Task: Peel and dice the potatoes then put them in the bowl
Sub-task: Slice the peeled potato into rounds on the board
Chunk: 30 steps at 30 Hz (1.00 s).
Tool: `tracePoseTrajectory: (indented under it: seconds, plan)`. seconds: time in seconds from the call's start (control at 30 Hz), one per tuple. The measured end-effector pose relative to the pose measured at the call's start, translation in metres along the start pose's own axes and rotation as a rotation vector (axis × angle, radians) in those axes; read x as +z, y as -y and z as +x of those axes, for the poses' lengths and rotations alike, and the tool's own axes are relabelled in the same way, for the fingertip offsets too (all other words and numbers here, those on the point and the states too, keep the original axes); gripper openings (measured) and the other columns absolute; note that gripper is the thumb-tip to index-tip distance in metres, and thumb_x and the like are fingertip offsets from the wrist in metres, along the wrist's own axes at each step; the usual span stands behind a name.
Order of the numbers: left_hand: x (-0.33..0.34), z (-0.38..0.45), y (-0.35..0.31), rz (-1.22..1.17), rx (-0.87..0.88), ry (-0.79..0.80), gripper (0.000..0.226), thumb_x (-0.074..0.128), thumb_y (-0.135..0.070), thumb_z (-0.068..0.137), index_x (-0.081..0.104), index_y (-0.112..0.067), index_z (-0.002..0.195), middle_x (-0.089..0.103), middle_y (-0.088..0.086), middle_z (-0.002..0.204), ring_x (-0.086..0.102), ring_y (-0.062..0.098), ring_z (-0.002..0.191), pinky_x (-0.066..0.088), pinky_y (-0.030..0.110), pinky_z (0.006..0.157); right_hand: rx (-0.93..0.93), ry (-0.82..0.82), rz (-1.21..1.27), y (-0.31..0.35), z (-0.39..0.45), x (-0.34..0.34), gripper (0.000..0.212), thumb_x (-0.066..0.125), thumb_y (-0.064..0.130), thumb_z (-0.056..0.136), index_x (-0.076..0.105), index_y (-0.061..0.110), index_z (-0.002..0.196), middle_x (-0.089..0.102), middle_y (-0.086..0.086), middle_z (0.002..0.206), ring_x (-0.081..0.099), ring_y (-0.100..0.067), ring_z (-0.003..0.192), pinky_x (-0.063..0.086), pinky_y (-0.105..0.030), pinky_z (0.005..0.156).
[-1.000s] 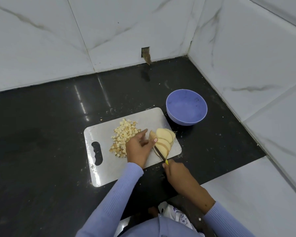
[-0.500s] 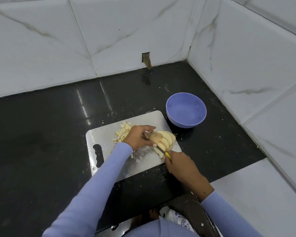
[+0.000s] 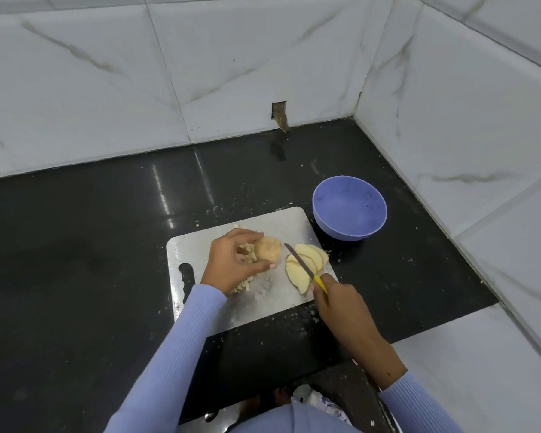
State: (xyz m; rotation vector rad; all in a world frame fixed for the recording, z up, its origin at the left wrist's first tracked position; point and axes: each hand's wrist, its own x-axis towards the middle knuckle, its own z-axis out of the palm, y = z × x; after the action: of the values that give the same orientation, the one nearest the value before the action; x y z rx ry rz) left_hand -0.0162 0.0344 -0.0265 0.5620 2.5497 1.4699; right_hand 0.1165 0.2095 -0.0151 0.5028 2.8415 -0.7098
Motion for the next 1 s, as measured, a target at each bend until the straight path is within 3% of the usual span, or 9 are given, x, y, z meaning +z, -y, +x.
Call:
tracePoseTrajectory:
  seconds: [0.1,0.23,0.43,0.7,0.83,1.0]
  plan:
    - [-0.014,-0.028,0.005,0.049,0.022,-0.01,0.055,0.092,-0.023,0.054,0.072,-0.021,0.106,0.063,-0.013,0.106,0.057,-0.006,0.1,0.045,0.01,0.086,-0.066,0.001,0.06,0.009,-0.001,0.006,0.027,0.034,0.036,0.102,0.045,0.017,0.116,0.055,0.001,0.073,0.055,-0.015,0.066,0.044,-0.029,0.058]
    - [-0.027,-0.065,0.018,0.161,-0.014,-0.03,0.057,0.092,-0.021,0.054,0.072,-0.019,0.107,0.063,-0.01,0.111,0.057,0.006,0.106,0.042,0.023,0.096,-0.182,0.011,0.095,0.021,-0.005,0.015,0.026,0.031,0.036,0.102,0.044,0.016,0.112,0.052,0.003,0.065,0.055,-0.015,0.06,0.042,-0.031,0.056]
    - [-0.038,-0.101,0.042,0.302,-0.06,0.003,0.058,0.092,-0.029,0.052,0.073,-0.019,0.105,0.063,-0.01,0.109,0.057,0.01,0.103,0.042,0.023,0.09,-0.251,0.082,0.052,0.031,-0.012,0.03,0.018,0.03,0.034,0.102,0.038,0.02,0.094,0.047,0.004,0.061,0.046,-0.013,0.054,0.032,-0.027,0.049]
    - [-0.041,-0.118,0.056,0.41,-0.053,-0.04,0.054,0.089,-0.027,0.058,0.072,-0.02,0.109,0.063,-0.006,0.119,0.056,0.017,0.109,0.041,0.035,0.093,-0.317,0.185,-0.064,0.053,-0.02,0.045,0.02,0.026,0.037,0.102,0.037,0.021,0.101,0.047,0.002,0.069,0.044,-0.021,0.061,0.034,-0.033,0.058]
    - [-0.031,-0.125,0.054,0.323,-0.076,-0.169,0.053,0.089,-0.034,0.059,0.073,-0.015,0.106,0.062,-0.003,0.113,0.053,0.015,0.1,0.046,0.03,0.084,-0.346,0.222,-0.114,0.065,-0.021,0.051,0.027,0.024,0.038,0.103,0.041,0.017,0.107,0.05,0.0,0.073,0.045,-0.023,0.064,0.033,-0.033,0.058]
    - [-0.014,-0.129,0.055,0.252,-0.095,-0.267,0.032,0.085,-0.016,0.067,0.075,-0.008,0.096,0.064,0.001,0.104,0.055,0.012,0.078,0.054,0.033,0.071,-0.343,0.276,-0.167,0.073,-0.02,0.055,0.03,0.023,0.039,0.103,0.04,0.016,0.106,0.057,-0.006,0.079,0.058,-0.03,0.075,0.034,-0.034,0.058]
